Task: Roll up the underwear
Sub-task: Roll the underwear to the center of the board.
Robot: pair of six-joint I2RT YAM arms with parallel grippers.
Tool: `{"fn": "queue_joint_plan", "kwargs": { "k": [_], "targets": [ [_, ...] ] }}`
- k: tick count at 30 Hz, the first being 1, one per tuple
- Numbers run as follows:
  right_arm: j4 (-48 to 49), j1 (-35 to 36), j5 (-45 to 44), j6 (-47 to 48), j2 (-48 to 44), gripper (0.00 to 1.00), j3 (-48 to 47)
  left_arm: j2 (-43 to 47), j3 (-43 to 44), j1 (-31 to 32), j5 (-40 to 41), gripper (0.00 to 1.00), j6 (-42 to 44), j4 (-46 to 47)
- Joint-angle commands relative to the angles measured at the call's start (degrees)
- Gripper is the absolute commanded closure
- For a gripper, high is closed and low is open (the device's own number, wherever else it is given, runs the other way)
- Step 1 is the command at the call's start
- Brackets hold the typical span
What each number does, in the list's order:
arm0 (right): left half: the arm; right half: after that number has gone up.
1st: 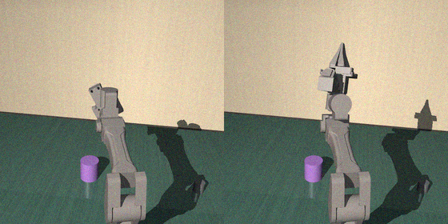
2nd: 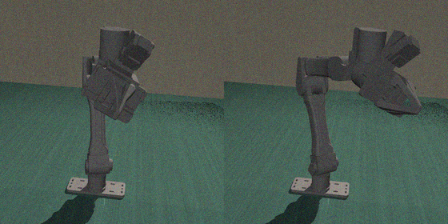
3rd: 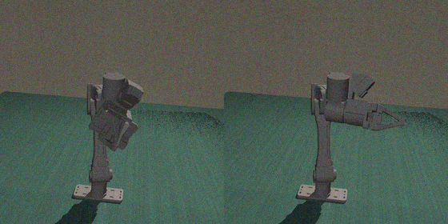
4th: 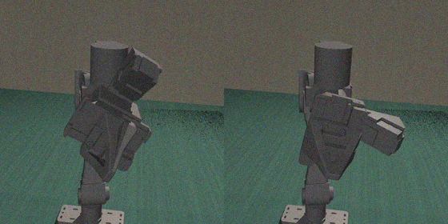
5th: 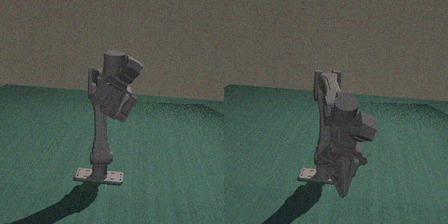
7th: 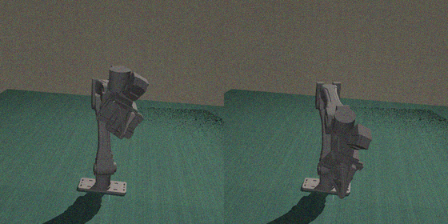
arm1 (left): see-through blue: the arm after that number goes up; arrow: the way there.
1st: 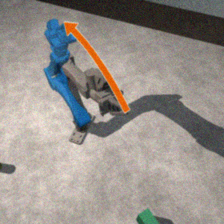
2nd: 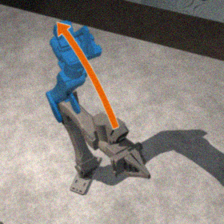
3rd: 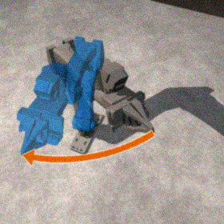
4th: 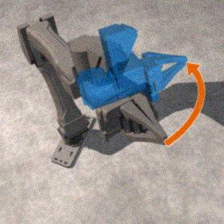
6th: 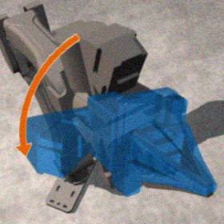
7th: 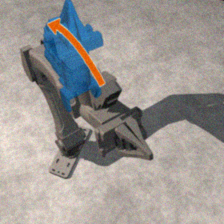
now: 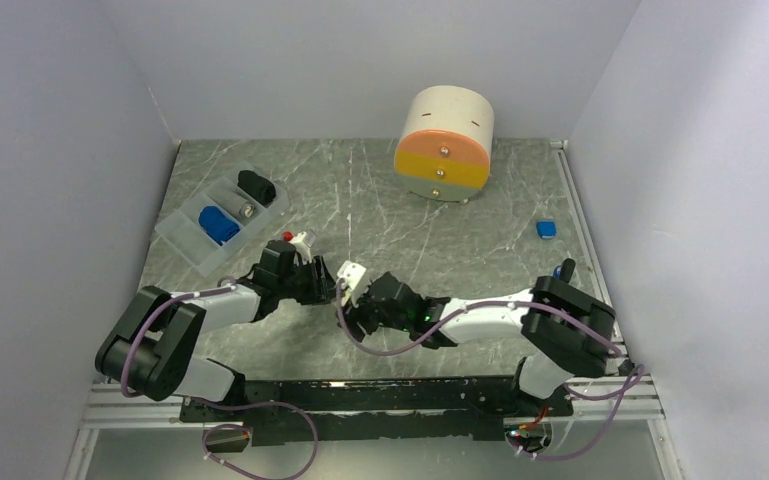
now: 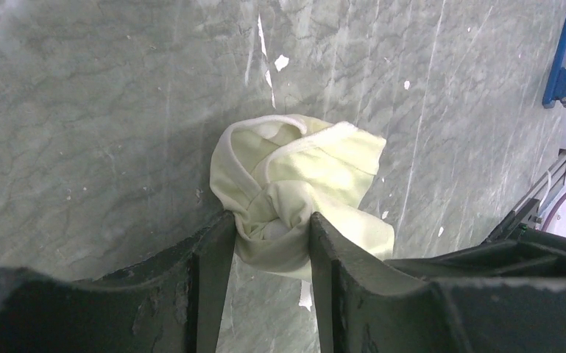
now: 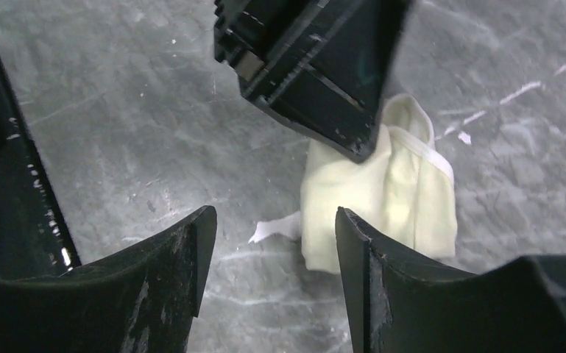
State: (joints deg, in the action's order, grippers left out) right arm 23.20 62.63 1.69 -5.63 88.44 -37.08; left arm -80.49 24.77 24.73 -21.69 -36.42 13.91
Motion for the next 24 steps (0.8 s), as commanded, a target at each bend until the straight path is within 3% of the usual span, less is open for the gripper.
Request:
{"fn": "queue_joint_plan", "kwargs": {
  "k": [1, 10, 16, 21, 24],
  "targets": [
    [-0.2, 2.7, -10.8, 8.3, 5.0, 0.38, -4.7, -1.7, -0.6, 0.6, 3.9, 0.52, 2.1, -8.0],
    [2.2, 4.4, -14.7, 14.5, 9.9, 0.41, -4.4, -1.6, -2.1, 0.6, 3.3, 0.57, 1.8, -7.1],
    [2.0, 4.4, -15.1, 14.5, 12.1, 0.53, -3.5, -1.3, -2.3, 0.6, 3.1, 0.6, 1.8, -7.4],
    [2.6, 4.3, -16.6, 12.4, 12.6, 0.74, -2.4, -0.7, -1.7, 0.5, 3.0, 0.58, 1.4, -8.8],
    [1.2, 3.7, -14.5, 10.0, 12.7, 0.85, -2.7, -0.2, -0.8, 0.2, 3.4, 0.47, 0.3, -9.8]
  ]
}}
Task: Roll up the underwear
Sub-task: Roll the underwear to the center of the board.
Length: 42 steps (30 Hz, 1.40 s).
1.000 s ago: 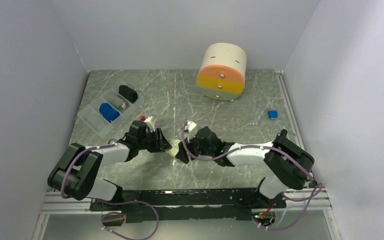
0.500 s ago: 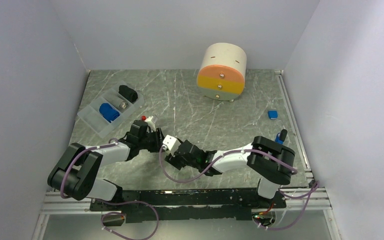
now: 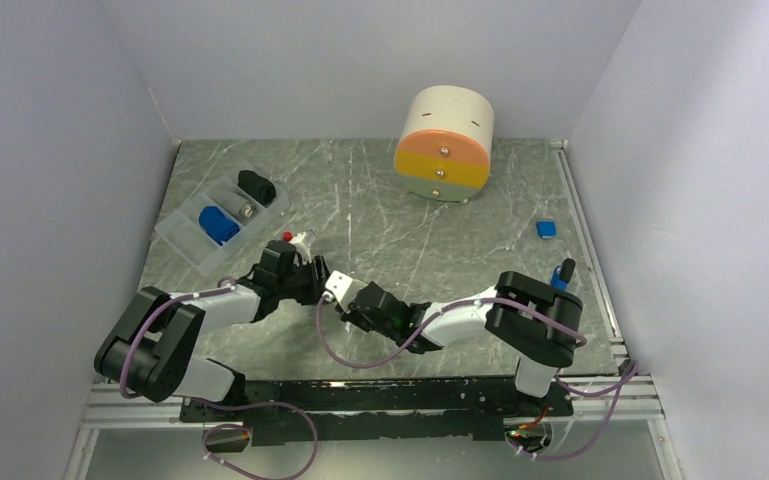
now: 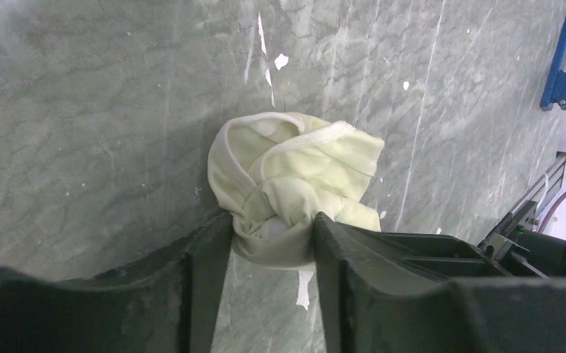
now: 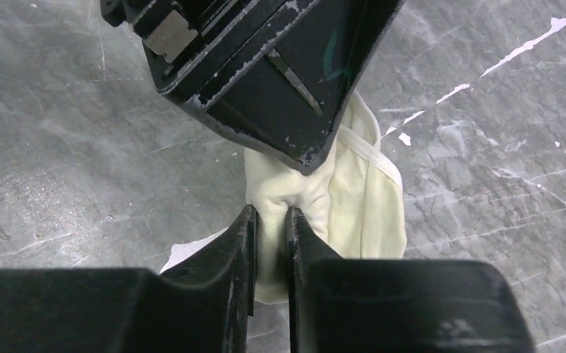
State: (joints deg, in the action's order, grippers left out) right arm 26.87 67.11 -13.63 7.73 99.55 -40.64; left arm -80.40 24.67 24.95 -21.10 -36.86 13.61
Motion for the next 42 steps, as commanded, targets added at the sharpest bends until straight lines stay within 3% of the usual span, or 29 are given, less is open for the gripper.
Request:
{"fn": "queue_joint_plan", "kwargs": {
  "k": [1, 5, 9, 15, 19, 27, 33, 38, 42],
  "targets": [
    [-3.0, -1.3, 2.6, -4.3, 1.5, 0.87, 0.8, -0.1, -0.2, -0.3, 2.8, 0.44, 0.6, -10.1],
    [-1.6, -5.5, 12.7, -11.2, 0.5, 0.91, 2.1, 1.6, 1.2, -1.7, 1.9, 0.29, -0.9, -10.9],
    [5.9, -11.5, 27.5, -19.9, 0.1, 0.89, 5.9, 5.8, 0.2, -2.7, 0.1, 0.22, -3.3, -9.0],
    [17.0, -17.1, 38.7, -30.7, 3.7, 0.87, 9.0, 10.2, -2.4, -2.7, -1.4, 0.24, -6.1, -5.7],
    [22.3, -19.4, 42.3, -36.5, 6.8, 0.86, 9.4, 10.5, -4.7, -2.0, -3.7, 0.26, -8.1, 0.0],
    [27.7, -22.9, 46.3, -41.7, 9.9, 0.82, 10.2, 6.5, -3.7, -0.4, 0.3, 0.29, -9.5, 3.8],
    [23.6, -23.4, 47.0, -39.6, 9.5, 0.8, 8.8, 1.0, -1.4, -0.4, -0.2, 0.34, -10.5, 9.9],
    [21.2, -23.8, 47.8, -39.4, 9.0, 0.74, 7.5, -4.7, 0.9, -0.4, 0.0, 0.53, -10.1, 8.9],
    [18.2, -23.9, 46.5, -37.5, 5.3, 0.6, 6.9, -7.0, 1.6, -0.4, 3.2, 0.67, -9.0, 3.9]
  ]
}}
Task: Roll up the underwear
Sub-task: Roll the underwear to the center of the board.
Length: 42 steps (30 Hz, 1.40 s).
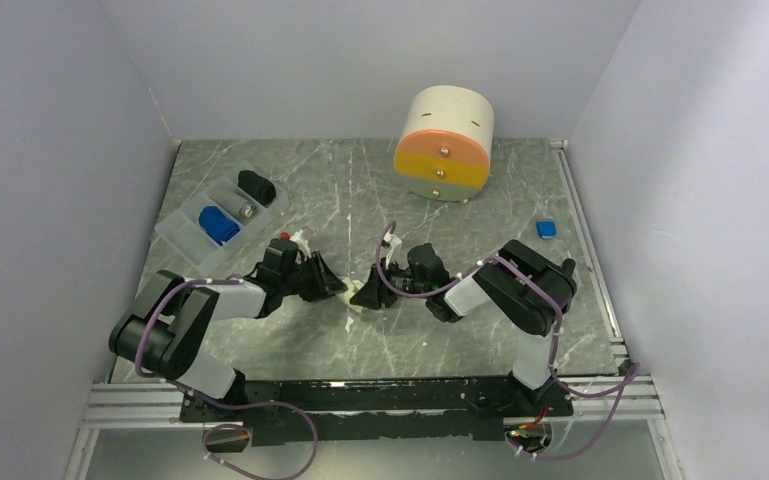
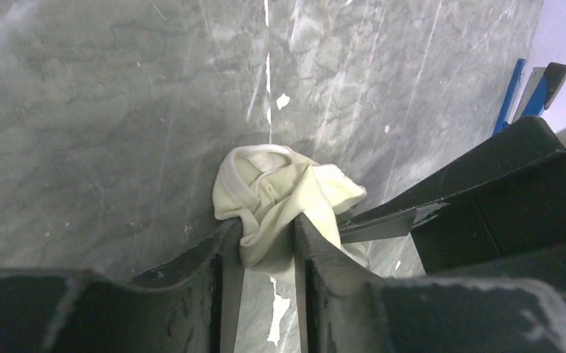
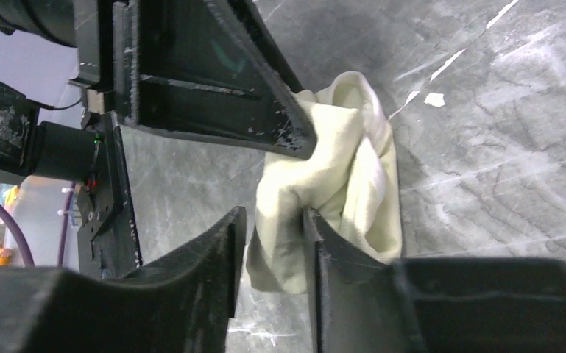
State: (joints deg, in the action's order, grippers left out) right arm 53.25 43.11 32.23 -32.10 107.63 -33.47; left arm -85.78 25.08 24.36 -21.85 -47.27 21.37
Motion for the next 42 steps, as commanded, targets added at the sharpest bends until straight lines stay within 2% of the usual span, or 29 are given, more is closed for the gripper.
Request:
{"fn": "queue_joint_plan", "kwargs": {
  "k": [1, 4, 9, 12, 16, 19, 23, 29, 31, 36, 37, 39, 42],
  "targets": [
    [-10.6, 0.1, -0.3, 3.7, -4.2, 0.57, -0.5, -1.9, 1.0, 0.2, 4.5, 0.68, 1.4, -4.6],
    [-19.7, 0.5, -5.2, 9.8, -9.1, 0.51, -2.2, -2.4, 0.2, 0.2, 5.1, 0.7, 1.1, -5.1],
    [-32.9, 5.4, -22.4, 21.3, -16.3, 0.49, -6.2, -3.2, 0.3, 0.2, 4.6, 0.71, 0.6, -5.3],
    [-35.6, 9.2, -31.2, 25.4, -17.2, 0.48, -8.4, -3.2, 1.0, 0.2, 4.6, 0.72, 1.0, -6.4],
    [-35.5, 14.2, -36.2, 29.4, -14.8, 0.46, -11.1, -3.0, 1.6, 0.2, 4.8, 0.72, 1.2, -7.4],
    [-42.0, 17.1, -43.6, 28.8, -9.0, 0.5, -17.0, -3.5, 2.4, 0.2, 4.8, 0.72, 1.2, -8.6],
    [-46.1, 20.0, -51.7, 28.2, -6.0, 0.66, -18.7, -3.4, 2.5, -0.2, 4.0, 0.72, 0.7, -9.0],
    [-44.8, 19.1, -45.8, 25.2, -8.1, 0.86, -15.9, -3.5, 2.9, -2.1, 1.8, 0.68, 0.7, -8.9],
    [-42.2, 16.6, -37.2, 22.6, -8.6, 0.9, -14.3, -2.9, 2.8, -2.5, 1.2, 0.6, 0.4, -8.3],
    [-29.8, 8.9, -16.9, 12.4, -8.5, 0.92, -8.6, -0.1, 1.5, -2.5, -2.4, 0.24, -0.8, -3.0],
    [-26.4, 7.4, -13.3, 9.7, -8.2, 0.92, -7.4, 1.2, 1.0, -2.4, -2.8, 0.2, -0.9, -2.3],
    [-20.4, 5.1, -8.2, 4.3, -7.4, 0.92, -5.5, 3.7, -0.3, -2.0, -2.4, 0.16, -1.3, -1.7],
    [-13.5, 2.5, -5.1, -2.4, -5.8, 0.91, -3.1, 5.2, -2.0, -1.5, -2.7, 0.15, -3.3, 0.1]
  ]
}}
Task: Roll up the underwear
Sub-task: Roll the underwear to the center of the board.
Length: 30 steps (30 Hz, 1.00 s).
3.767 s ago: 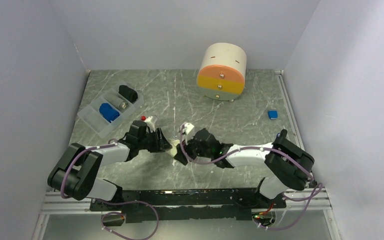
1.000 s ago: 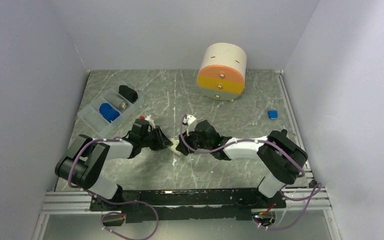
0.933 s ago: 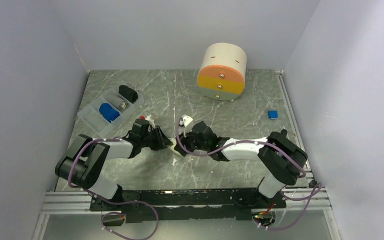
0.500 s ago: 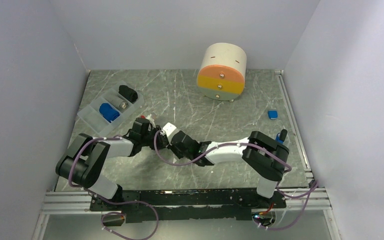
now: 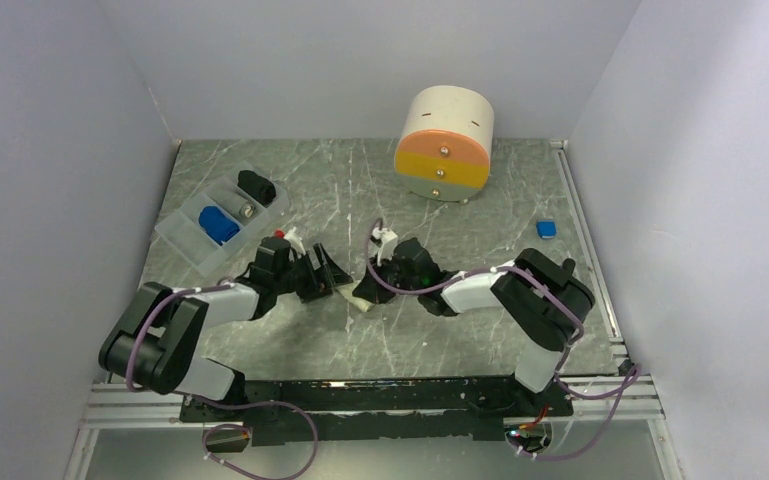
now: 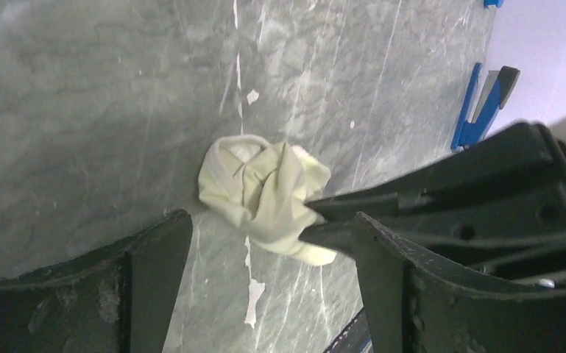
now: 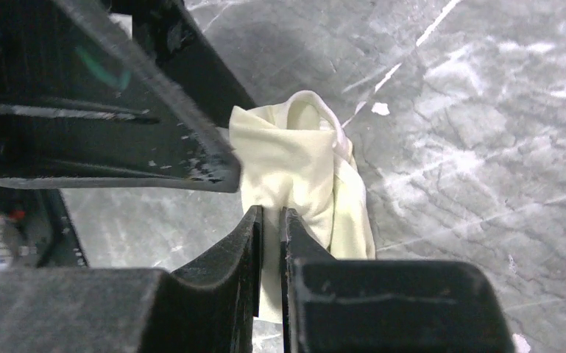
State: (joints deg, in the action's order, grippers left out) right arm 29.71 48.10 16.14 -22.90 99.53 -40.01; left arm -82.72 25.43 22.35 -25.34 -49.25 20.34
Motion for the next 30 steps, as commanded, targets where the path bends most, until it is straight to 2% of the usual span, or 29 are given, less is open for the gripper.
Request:
{"fn": "queue_joint_plan", "kwargs": {
  "k": [1, 7, 8, 10, 12, 15, 18, 21, 25, 30],
  "targets": [
    [11.9, -3.4, 11.3, -13.6, 2.9, 0.91, 4.2, 1.9, -2.7, 0.9, 0.9, 0.16, -2.2, 1.9],
    [23.0, -7.2, 15.0, -21.6, 6.9, 0.9, 7.6, -1.4, -3.1, 4.7, 3.2, 0.21, -6.3, 6.1],
    [24.5, -7.6, 15.3, -22.7, 7.4, 0.9, 7.9, -2.5, -2.8, 4.9, 3.5, 0.25, -6.8, 6.4],
    [27.1, -8.3, 15.9, -23.9, 8.3, 0.88, 8.9, -4.0, -2.5, 4.9, 4.8, 0.41, -8.1, 6.8],
    [27.7, -8.7, 16.7, -24.0, 8.6, 0.86, 8.9, -2.9, -4.7, 5.4, 8.7, 0.45, -9.9, 10.4],
    [23.2, -8.8, 17.0, -20.5, 7.3, 0.79, 7.5, -1.9, -4.9, 5.7, 11.9, 0.46, -10.1, 9.5],
    [18.1, -8.8, 16.6, -16.7, 4.6, 0.72, 6.5, -4.5, -3.1, 5.6, 11.5, 0.49, -9.2, 8.1],
    [6.7, -8.5, 13.6, -9.3, 0.1, 0.59, 4.3, -6.9, -2.3, 5.7, 10.7, 0.54, -9.5, 8.7],
    [-7.4, -3.8, 0.5, 5.4, -7.9, 0.52, 1.4, -8.2, 0.6, 5.8, 11.6, 0.57, -6.8, 2.2],
    [-14.7, 4.4, -16.8, 18.8, -12.6, 0.49, -0.1, -8.1, 2.4, 5.8, 12.6, 0.57, -5.5, -1.1]
  ]
}}
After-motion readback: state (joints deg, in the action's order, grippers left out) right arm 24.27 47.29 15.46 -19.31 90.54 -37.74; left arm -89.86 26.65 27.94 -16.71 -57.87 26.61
